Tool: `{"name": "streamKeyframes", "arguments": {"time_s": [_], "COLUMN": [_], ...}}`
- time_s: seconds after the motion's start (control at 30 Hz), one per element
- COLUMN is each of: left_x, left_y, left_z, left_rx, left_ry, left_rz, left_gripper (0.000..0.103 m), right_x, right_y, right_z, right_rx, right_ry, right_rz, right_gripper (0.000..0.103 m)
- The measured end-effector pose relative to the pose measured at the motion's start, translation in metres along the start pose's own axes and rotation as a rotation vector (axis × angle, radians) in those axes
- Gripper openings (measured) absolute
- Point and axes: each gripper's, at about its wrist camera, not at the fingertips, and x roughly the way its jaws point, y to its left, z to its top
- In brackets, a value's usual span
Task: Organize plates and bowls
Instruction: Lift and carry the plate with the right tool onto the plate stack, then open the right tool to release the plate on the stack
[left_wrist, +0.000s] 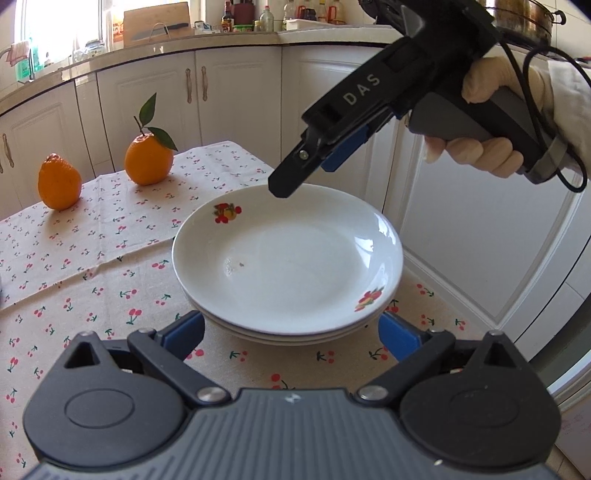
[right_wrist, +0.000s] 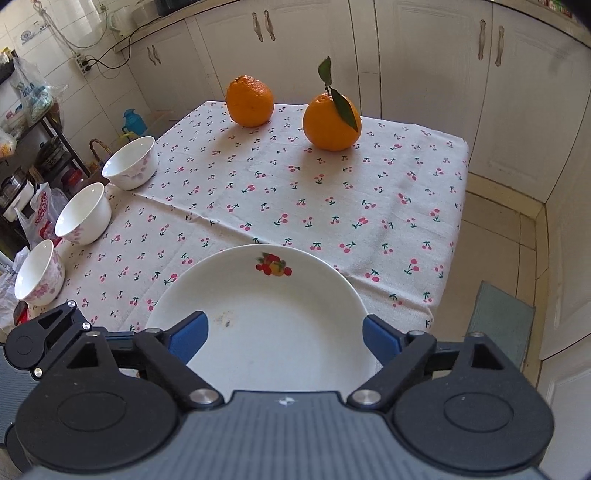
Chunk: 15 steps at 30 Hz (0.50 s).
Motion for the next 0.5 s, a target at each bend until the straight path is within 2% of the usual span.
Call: {"name": "streamKeyframes", "arguments": {"time_s": [0.2, 0.5], "left_x": [-0.010, -0.039], "left_y": [0.005, 0.022], "left_z": [0.001, -0.002], "left_rx": [0.028, 0.059], "left_ry": [-0.026, -0.068], "left_rz": [0.001, 0.036], "left_gripper": [0.101, 0.101], "right_x": [-0.013, -0.029], "right_y": [0.028, 0.087], "right_z": [-0.005, -0.017], "right_rx": [-0.060, -0.158], "right_ry": [-0.062, -0.170], "right_rz": [-0.073, -0.235], "right_gripper": [0.103, 0.103]}}
